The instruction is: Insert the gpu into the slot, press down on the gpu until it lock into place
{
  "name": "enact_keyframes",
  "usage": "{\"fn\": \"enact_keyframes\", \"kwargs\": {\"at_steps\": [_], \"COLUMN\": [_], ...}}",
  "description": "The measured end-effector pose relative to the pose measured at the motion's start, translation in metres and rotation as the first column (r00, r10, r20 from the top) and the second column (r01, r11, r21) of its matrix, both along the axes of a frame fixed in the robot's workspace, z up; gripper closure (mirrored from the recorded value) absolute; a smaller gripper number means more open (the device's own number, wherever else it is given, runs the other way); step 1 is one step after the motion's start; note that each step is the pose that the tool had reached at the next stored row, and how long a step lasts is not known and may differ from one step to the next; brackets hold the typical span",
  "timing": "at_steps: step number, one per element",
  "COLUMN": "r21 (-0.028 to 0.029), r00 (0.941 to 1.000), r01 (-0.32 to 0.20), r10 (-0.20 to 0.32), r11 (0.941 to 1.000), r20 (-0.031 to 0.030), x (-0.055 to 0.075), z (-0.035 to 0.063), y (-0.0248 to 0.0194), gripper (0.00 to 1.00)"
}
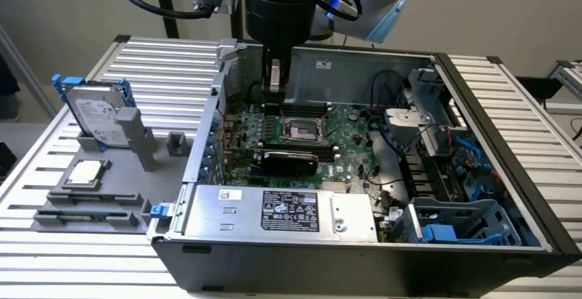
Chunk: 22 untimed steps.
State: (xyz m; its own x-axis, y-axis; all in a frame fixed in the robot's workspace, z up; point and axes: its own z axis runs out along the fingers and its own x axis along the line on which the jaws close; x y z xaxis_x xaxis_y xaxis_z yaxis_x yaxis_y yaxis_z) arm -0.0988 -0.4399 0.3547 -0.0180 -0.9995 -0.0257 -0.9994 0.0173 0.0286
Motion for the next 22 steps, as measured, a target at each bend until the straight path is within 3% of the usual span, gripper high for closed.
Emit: {"fn": "enact_keyframes", "kwargs": {"at_steps": [22], "r21": [0.0001], "r00": [1.0], "r01": [0.0], "r10": [0.0], "r11": [1.0], "r20": [0.0], "x": [0.0], "z": [0.0], "y": [0.0], "gripper": [0.89]}}
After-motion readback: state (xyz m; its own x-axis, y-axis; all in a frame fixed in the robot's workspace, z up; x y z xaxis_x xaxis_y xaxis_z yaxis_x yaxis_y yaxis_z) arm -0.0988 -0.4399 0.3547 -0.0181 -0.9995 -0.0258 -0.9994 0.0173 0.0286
